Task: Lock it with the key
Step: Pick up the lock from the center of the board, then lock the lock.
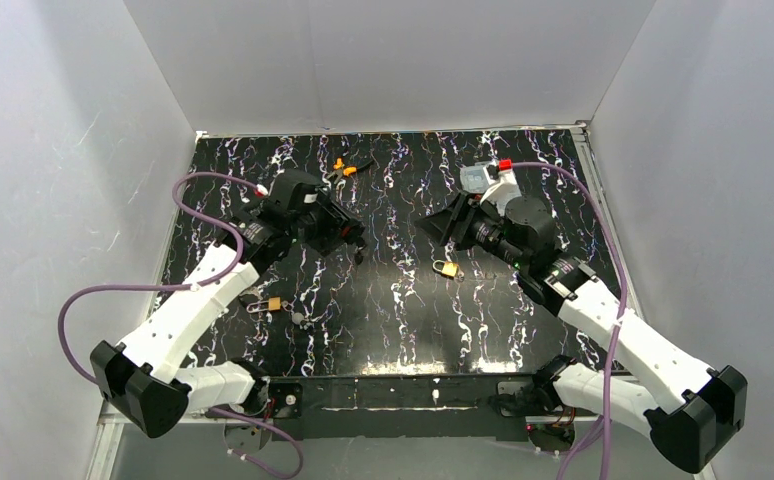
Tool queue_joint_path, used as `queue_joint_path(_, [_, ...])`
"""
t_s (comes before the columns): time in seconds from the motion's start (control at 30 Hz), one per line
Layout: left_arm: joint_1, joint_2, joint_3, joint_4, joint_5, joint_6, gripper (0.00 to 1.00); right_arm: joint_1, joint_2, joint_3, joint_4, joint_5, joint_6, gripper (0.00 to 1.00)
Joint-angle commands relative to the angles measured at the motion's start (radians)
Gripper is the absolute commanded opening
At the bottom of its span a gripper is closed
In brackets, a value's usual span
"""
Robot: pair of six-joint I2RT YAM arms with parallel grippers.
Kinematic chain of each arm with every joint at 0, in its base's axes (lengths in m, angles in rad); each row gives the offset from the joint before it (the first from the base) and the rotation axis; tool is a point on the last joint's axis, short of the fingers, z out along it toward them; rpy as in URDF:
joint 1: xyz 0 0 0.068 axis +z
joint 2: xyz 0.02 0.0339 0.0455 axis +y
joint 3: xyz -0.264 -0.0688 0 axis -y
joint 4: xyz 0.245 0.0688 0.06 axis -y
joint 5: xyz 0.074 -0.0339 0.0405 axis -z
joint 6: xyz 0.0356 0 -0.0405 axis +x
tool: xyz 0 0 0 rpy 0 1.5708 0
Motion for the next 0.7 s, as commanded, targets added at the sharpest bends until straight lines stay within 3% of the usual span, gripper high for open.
queue_joint_path(0.0, [-0.084,-0.005,0.074,0.072,-0.055,-0.219,0.00,0.054,-0.006,0.064,0.146,0.083,-0.050,0.67])
queue_joint_path(0.23, [-0.166,0.029,0.127,0.122,-0.097,-0.326,0.00,0.123,0.026,0.096,0.186,0.158,-0.106,0.68])
queue_joint_path(0.67, [-0.227,0.064,0.175,0.185,-0.121,-0.344,0.00,0.184,0.093,0.146,0.217,0.174,-0.127,0.68])
